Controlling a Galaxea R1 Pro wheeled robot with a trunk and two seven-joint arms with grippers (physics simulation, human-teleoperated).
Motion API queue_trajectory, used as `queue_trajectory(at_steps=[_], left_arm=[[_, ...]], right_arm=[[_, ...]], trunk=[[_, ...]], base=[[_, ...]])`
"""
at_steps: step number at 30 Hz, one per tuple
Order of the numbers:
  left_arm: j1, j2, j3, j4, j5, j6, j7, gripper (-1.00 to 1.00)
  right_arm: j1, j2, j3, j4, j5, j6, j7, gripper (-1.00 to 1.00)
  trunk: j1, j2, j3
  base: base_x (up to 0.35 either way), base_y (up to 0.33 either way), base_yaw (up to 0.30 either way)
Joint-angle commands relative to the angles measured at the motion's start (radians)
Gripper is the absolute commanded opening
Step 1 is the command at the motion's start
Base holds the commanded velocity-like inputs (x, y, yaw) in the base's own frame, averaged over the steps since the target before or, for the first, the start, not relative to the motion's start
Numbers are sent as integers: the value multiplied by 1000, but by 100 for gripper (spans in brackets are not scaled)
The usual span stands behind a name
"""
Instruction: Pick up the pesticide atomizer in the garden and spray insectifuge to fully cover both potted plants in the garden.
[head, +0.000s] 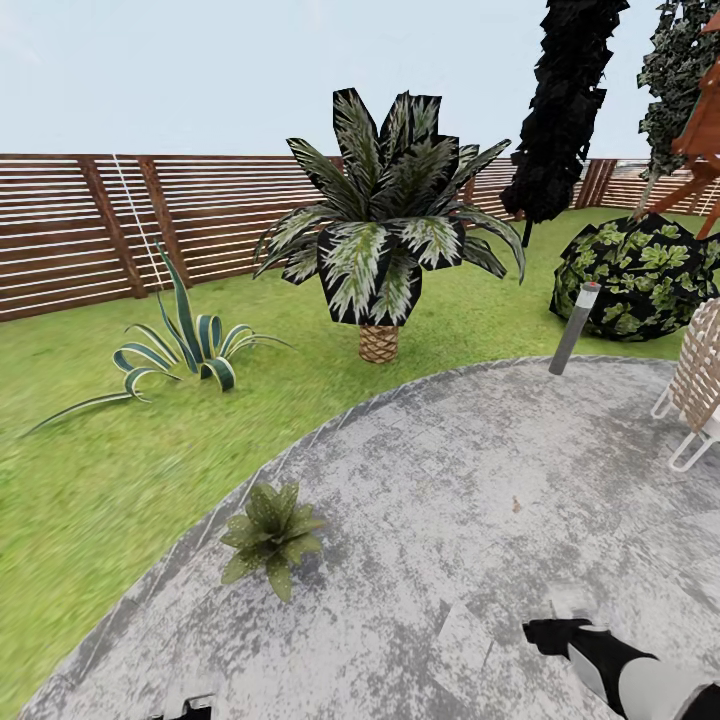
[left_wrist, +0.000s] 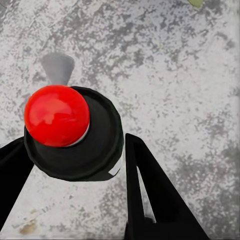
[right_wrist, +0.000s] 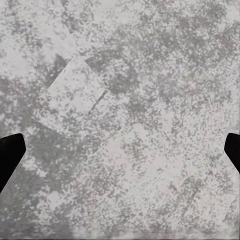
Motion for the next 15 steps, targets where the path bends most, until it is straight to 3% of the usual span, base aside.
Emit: queue_trajectory(at_steps=[1, 15], left_arm=[[4, 0, 7, 2, -10, -3, 4, -100], [14, 1, 7, 2, -9, -3, 5, -100]], right_arm=[[10, 0, 8, 0, -11, 2, 4, 100], [33, 0, 8, 0, -14, 2, 3, 100]], trunk=[[0, 0, -1], [0, 0, 0]], base=[[0, 0, 0], [0, 0, 0]])
